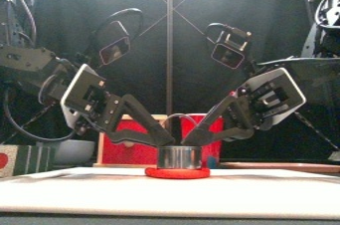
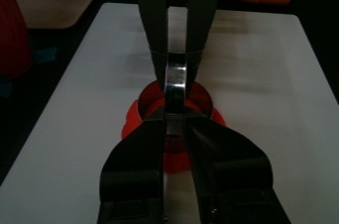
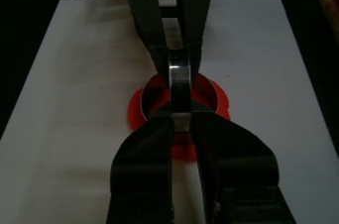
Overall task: Get the cutter from the drawer then cut the dough then place the extra dough in the bowl
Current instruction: Cut the dough
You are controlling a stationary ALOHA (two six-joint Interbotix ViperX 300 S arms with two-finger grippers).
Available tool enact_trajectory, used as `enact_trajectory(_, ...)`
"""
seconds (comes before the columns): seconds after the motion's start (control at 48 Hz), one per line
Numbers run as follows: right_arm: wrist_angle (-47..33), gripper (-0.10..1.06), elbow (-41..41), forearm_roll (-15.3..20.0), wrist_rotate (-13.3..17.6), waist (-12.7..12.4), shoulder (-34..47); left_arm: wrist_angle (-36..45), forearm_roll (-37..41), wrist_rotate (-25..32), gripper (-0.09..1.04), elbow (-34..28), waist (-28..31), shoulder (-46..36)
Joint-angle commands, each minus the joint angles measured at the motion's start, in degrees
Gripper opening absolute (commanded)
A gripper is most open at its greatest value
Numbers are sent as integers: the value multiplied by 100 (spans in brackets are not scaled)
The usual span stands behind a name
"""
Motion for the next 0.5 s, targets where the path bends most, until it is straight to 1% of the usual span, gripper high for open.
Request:
enact_trajectory(0.021,255,42,-220,35,53,-26,9,255,62,-97,58,-105,35,-158)
enact_trajectory(0.125,422,44,-255,9,26,-26,-149,334,141,-53,66,-149,97,-439)
enact_trajectory(0.208,492,48,-255,9,26,-35,-237,457,185,-44,72,-185,149,-615)
enact_trajectory(0.375,536,63,-255,35,18,-26,-439,519,387,-44,84,-237,167,-773)
enact_trajectory(0.5,536,71,-290,35,18,-35,-536,519,466,-44,87,-281,193,-800)
